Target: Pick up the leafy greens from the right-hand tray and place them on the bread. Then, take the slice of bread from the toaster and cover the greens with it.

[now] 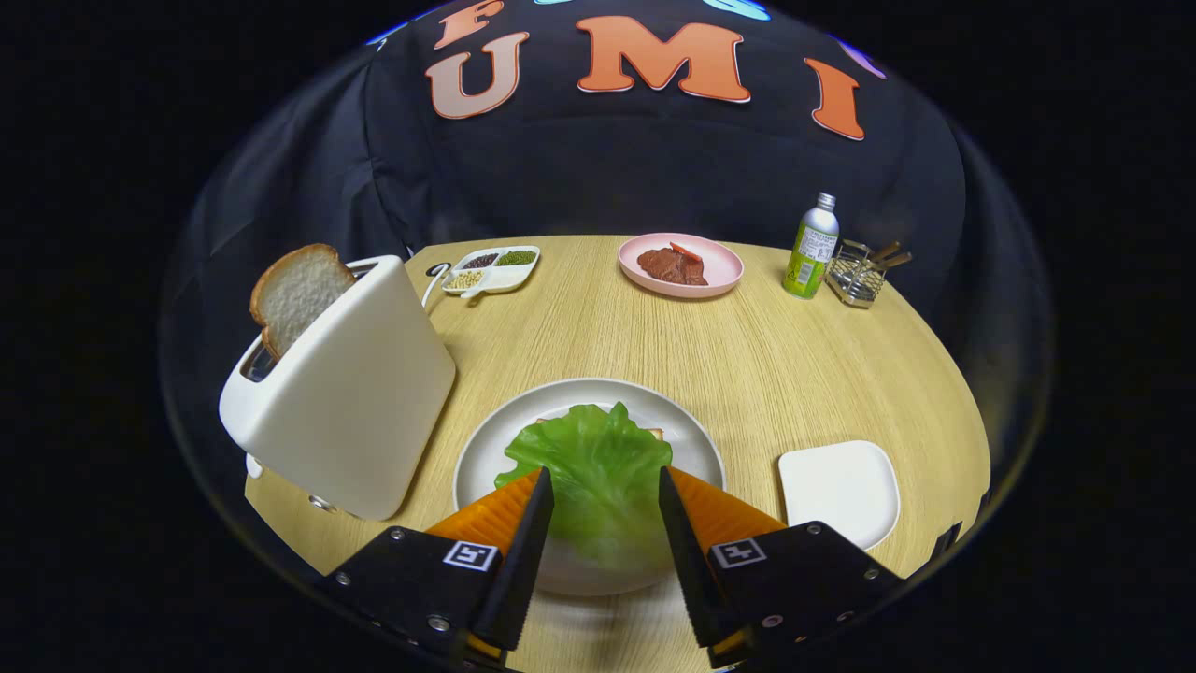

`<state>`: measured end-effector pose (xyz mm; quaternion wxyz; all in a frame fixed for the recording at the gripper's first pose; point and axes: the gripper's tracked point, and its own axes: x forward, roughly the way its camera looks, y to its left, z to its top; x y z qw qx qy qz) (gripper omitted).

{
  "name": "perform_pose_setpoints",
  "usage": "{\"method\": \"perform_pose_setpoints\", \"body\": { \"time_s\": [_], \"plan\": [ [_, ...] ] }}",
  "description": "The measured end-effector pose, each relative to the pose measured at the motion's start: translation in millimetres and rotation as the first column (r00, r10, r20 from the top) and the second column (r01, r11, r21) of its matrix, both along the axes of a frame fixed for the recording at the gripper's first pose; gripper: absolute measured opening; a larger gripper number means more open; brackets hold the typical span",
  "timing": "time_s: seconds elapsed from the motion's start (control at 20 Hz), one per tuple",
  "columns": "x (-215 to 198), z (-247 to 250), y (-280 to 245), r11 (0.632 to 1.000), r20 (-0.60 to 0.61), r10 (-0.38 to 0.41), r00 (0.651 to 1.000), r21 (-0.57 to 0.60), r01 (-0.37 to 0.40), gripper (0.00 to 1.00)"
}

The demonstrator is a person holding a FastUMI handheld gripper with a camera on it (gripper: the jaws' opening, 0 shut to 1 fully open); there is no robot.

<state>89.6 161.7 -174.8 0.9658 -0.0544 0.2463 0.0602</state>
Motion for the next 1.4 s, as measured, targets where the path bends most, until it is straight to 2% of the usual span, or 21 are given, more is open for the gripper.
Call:
{"method": "perform_pose_setpoints", "body": {
  "time_s": [0.35, 1.05, 1.4],
  "plan": [
    [-7.1, 57.0, 35.9, 1.0, 0.089, 0.011, 0.996, -0.005, -0.01, 0.98],
    [-16.8, 139.5, 162.5, 0.991, 0.209, 0.123, 0.97, 0.018, -0.13, 0.98],
    [-14.7, 128.3, 210.7, 0.987, 0.181, 0.154, 0.971, 0.026, -0.161, 0.98]
  ]
}}
